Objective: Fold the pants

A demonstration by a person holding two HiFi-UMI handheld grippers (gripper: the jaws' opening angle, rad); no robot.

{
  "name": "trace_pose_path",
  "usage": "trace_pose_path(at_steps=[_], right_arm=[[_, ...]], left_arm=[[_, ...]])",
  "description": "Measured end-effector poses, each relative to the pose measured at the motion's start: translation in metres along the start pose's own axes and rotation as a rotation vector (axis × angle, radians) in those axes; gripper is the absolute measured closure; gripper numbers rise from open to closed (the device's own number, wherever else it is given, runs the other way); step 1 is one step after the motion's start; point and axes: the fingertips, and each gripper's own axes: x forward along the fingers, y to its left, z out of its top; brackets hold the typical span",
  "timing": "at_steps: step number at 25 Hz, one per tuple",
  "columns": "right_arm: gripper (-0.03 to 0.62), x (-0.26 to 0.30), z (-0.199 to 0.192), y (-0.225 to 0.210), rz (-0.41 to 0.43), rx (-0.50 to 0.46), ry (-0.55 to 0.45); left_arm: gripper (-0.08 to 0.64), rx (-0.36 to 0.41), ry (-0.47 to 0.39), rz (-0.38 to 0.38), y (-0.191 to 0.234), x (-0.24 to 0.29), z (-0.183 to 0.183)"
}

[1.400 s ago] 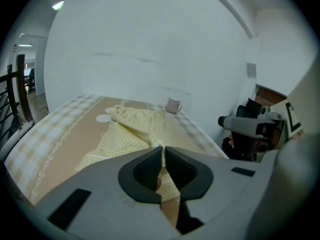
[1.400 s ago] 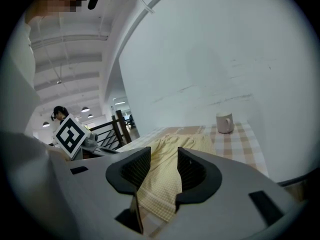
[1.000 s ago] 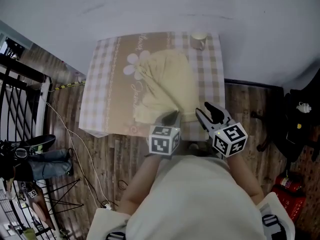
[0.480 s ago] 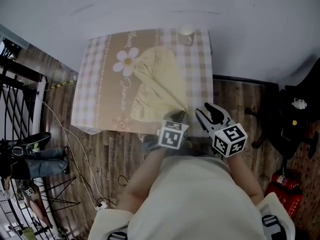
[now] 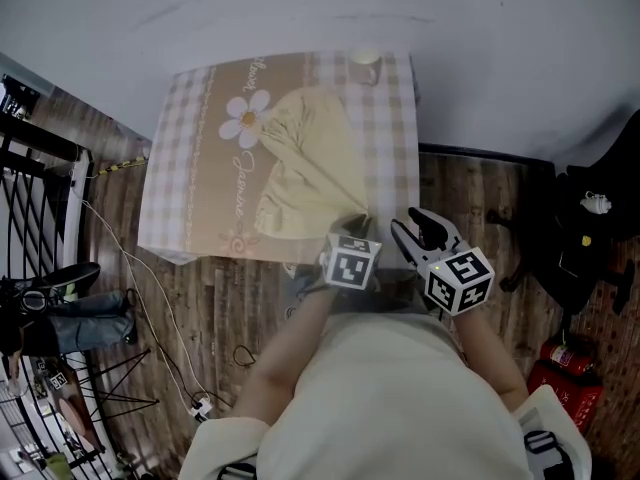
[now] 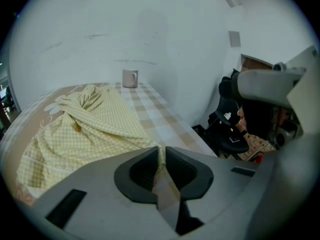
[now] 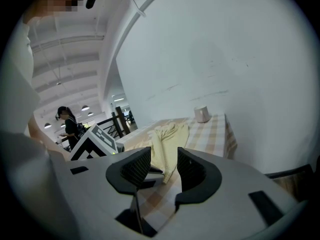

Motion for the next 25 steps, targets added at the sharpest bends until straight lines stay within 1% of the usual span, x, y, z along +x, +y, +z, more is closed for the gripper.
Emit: trace_pose_path(at_steps=[2,3,4,5,8,11,13,15,17,22,25], right_arm=[[0.437,0.002,0.002,0.000,0.003,0.001,0.001],[0.438,0.003,0.003,0.000,0.005,0.002,0.003],[0.439,0.004,0.004,0.000,0.005,0.003,0.005],[0.439,0.007,0.005,-0.001,0.006,0.003,0.008],[0.439,0.017,0.010,-0.001,0.012,0.000,0.015],[0.439,0.033,0.015,0.002,0.026,-0.009,0.022],[0.439,0.046,0.022,0.006,0.036,-0.020,0.018],[0.439,0.061,0.031,0.012,0.045,-0.041,0.011],[0.439,0.078,0.041,0.018,0.057,-0.072,0.006],[0.439,0.125,0.068,0.037,0.098,-0.167,0.010],[0.439,0.156,0.081,0.048,0.124,-0.230,0.023]], left_arm=[[0.526,-0.004,-0.004,-0.031,-0.006,0.000,0.001],[0.504,-0.006,-0.004,-0.052,-0.009,0.000,0.002],[0.460,-0.007,-0.005,-0.072,-0.012,0.000,0.002],[0.437,-0.007,-0.008,-0.089,-0.014,0.000,0.003],[0.433,-0.018,-0.027,-0.110,-0.011,-0.006,0.008],[0.433,-0.052,-0.048,-0.108,0.000,-0.019,0.015],[0.441,-0.077,-0.065,-0.092,0.016,-0.027,0.017],[0.464,-0.102,-0.090,-0.065,0.039,-0.036,0.022],[0.480,-0.134,-0.117,-0.024,0.067,-0.046,0.028],[0.514,-0.252,-0.194,0.092,0.147,-0.073,0.045],[0.525,-0.288,-0.226,0.151,0.189,-0.085,0.052]])
